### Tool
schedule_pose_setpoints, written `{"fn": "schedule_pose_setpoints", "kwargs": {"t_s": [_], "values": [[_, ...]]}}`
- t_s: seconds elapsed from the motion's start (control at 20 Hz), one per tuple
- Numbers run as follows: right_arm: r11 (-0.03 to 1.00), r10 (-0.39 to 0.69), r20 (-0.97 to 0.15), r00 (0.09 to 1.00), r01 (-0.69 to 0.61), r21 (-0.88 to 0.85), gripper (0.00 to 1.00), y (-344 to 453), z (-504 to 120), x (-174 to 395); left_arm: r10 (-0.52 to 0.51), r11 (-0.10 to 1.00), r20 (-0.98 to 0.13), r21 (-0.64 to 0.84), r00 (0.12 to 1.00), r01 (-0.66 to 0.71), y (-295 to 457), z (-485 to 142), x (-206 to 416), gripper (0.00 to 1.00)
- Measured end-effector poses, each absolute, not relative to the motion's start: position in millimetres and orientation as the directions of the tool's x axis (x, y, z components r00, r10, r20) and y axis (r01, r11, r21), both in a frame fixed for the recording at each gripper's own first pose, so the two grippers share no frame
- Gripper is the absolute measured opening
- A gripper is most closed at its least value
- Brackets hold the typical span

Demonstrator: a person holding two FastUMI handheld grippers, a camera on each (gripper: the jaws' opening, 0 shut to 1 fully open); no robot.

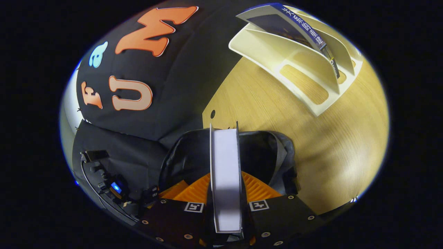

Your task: Open the schoolbag, grab two books from the bookshelf and put them into the schoolbag.

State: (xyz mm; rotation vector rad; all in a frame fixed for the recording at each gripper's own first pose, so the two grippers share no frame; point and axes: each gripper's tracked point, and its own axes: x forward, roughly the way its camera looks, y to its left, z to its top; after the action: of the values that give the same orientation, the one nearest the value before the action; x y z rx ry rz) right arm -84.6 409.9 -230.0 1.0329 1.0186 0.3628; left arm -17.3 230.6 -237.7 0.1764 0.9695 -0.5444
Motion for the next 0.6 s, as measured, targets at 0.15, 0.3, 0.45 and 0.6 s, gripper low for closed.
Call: {"fn": "schedule_pose_setpoints", "kwargs": {"t_s": [0.15, 0.3, 0.45, 0.6], "values": [[0.495, 0.676, -0.515, 0.528, 0.193, 0.847, 0.33, 432, -244, -77, -0.366, 0.852, -0.818, -0.102, 0.444, 0.514, 226, -236, -22, 0.16], [0.463, 0.685, -0.498, 0.532, 0.210, 0.861, 0.33, 457, -256, -71, -0.365, 0.852, -0.815, -0.097, 0.450, 0.514, 223, -233, -23, 0.16], [0.452, 0.693, -0.481, 0.538, 0.196, 0.870, 0.33, 475, -262, -71, -0.370, 0.850, -0.809, -0.095, 0.457, 0.519, 220, -229, -26, 0.16], [0.448, 0.690, -0.472, 0.548, 0.188, 0.874, 0.34, 485, -270, -60, -0.369, 0.852, -0.807, -0.096, 0.460, 0.515, 219, -227, -28, 0.16]]}}
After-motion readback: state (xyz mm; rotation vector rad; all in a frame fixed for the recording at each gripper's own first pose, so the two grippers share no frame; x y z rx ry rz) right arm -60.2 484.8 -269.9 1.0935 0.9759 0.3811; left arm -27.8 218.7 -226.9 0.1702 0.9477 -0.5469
